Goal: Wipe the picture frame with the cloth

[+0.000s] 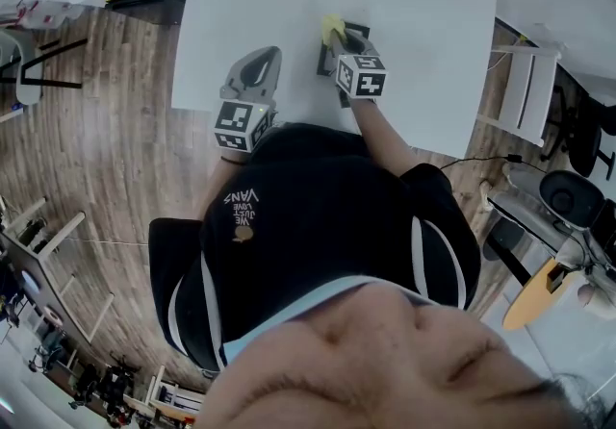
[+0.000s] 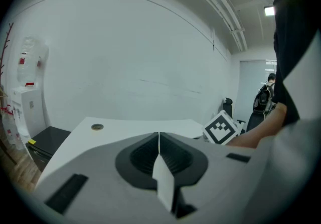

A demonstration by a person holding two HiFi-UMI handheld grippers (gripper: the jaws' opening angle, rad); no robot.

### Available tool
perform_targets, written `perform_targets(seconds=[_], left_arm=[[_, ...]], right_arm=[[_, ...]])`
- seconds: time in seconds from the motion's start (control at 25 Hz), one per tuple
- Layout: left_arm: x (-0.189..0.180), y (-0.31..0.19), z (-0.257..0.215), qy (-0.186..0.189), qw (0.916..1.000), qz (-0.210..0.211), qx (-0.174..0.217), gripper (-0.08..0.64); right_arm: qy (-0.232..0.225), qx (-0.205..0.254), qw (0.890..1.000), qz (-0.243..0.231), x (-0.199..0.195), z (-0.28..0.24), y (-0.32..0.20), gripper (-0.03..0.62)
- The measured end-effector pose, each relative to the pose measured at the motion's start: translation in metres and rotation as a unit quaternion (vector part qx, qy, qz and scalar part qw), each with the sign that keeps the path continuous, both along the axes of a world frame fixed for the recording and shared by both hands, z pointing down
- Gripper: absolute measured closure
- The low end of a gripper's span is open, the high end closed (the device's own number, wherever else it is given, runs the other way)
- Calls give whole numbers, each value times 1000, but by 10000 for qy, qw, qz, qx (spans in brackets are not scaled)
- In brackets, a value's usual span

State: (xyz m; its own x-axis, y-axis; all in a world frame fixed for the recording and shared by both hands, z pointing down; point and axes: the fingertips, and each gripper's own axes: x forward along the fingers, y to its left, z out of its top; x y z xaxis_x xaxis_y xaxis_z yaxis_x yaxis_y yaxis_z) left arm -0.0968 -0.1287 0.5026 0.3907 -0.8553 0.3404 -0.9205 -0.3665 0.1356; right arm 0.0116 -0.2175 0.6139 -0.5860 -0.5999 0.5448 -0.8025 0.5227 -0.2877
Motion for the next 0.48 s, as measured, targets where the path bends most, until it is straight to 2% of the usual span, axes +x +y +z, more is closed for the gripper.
perform_targets(seconds=[0.48], left_arm=[[0,3,3,24,10000,12,-27,542]], right_arm=[[285,-181,9994,13,-3,18,-3,546]])
